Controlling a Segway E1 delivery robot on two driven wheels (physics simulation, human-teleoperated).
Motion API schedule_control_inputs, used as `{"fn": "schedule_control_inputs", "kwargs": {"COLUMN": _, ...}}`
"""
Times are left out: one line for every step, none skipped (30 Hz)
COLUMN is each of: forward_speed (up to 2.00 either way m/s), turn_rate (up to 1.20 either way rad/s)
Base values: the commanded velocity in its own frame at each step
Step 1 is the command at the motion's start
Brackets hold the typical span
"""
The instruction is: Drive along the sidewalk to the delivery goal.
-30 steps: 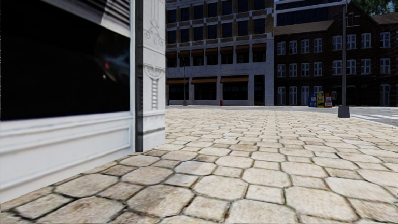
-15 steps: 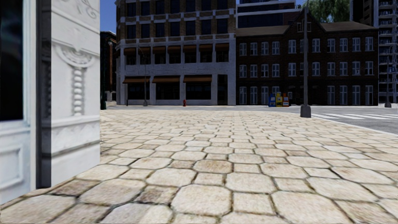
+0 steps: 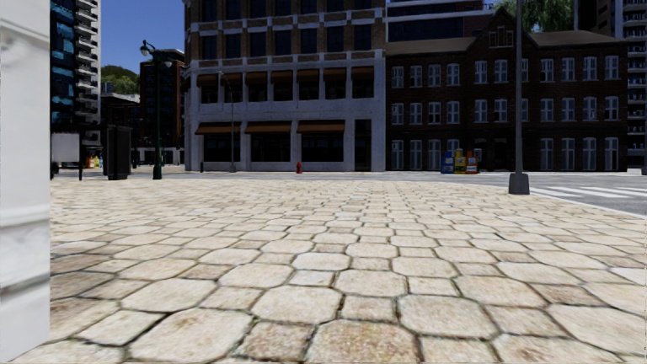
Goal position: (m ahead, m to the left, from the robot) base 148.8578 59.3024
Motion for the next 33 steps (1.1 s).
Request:
{"fn": "schedule_control_inputs", "kwargs": {"forward_speed": 2.0, "turn_rate": 0.0}}
{"fn": "schedule_control_inputs", "kwargs": {"forward_speed": 2.0, "turn_rate": 0.0}}
{"fn": "schedule_control_inputs", "kwargs": {"forward_speed": 2.0, "turn_rate": 0.05}}
{"fn": "schedule_control_inputs", "kwargs": {"forward_speed": 2.0, "turn_rate": 0.05}}
{"fn": "schedule_control_inputs", "kwargs": {"forward_speed": 2.0, "turn_rate": 0.13}}
{"fn": "schedule_control_inputs", "kwargs": {"forward_speed": 2.0, "turn_rate": 0.2}}
{"fn": "schedule_control_inputs", "kwargs": {"forward_speed": 2.0, "turn_rate": 0.28}}
{"fn": "schedule_control_inputs", "kwargs": {"forward_speed": 2.0, "turn_rate": 0.35}}
{"fn": "schedule_control_inputs", "kwargs": {"forward_speed": 2.0, "turn_rate": 0.35}}
{"fn": "schedule_control_inputs", "kwargs": {"forward_speed": 2.0, "turn_rate": 0.42}}
{"fn": "schedule_control_inputs", "kwargs": {"forward_speed": 2.0, "turn_rate": 0.47}}
{"fn": "schedule_control_inputs", "kwargs": {"forward_speed": 2.0, "turn_rate": 0.49}}
{"fn": "schedule_control_inputs", "kwargs": {"forward_speed": 2.0, "turn_rate": 0.5}}
{"fn": "schedule_control_inputs", "kwargs": {"forward_speed": 2.0, "turn_rate": 0.5}}
{"fn": "schedule_control_inputs", "kwargs": {"forward_speed": 2.0, "turn_rate": 0.5}}
{"fn": "schedule_control_inputs", "kwargs": {"forward_speed": 2.0, "turn_rate": 0.5}}
{"fn": "schedule_control_inputs", "kwargs": {"forward_speed": 2.0, "turn_rate": 0.5}}
{"fn": "schedule_control_inputs", "kwargs": {"forward_speed": 2.0, "turn_rate": 0.5}}
{"fn": "schedule_control_inputs", "kwargs": {"forward_speed": 2.0, "turn_rate": 0.5}}
{"fn": "schedule_control_inputs", "kwargs": {"forward_speed": 2.0, "turn_rate": 0.5}}
{"fn": "schedule_control_inputs", "kwargs": {"forward_speed": 2.0, "turn_rate": 0.5}}
{"fn": "schedule_control_inputs", "kwargs": {"forward_speed": 2.0, "turn_rate": 0.5}}
{"fn": "schedule_control_inputs", "kwargs": {"forward_speed": 2.0, "turn_rate": 0.5}}
{"fn": "schedule_control_inputs", "kwargs": {"forward_speed": 2.0, "turn_rate": 0.5}}
{"fn": "schedule_control_inputs", "kwargs": {"forward_speed": 2.0, "turn_rate": 0.5}}
{"fn": "schedule_control_inputs", "kwargs": {"forward_speed": 2.0, "turn_rate": 0.5}}
{"fn": "schedule_control_inputs", "kwargs": {"forward_speed": 2.0, "turn_rate": 0.5}}
{"fn": "schedule_control_inputs", "kwargs": {"forward_speed": 2.0, "turn_rate": 0.5}}
{"fn": "schedule_control_inputs", "kwargs": {"forward_speed": 2.0, "turn_rate": 0.5}}
{"fn": "schedule_control_inputs", "kwargs": {"forward_speed": 2.0, "turn_rate": 0.5}}
{"fn": "schedule_control_inputs", "kwargs": {"forward_speed": 2.0, "turn_rate": 0.5}}
{"fn": "schedule_control_inputs", "kwargs": {"forward_speed": 2.0, "turn_rate": 0.5}}
{"fn": "schedule_control_inputs", "kwargs": {"forward_speed": 2.0, "turn_rate": 0.5}}
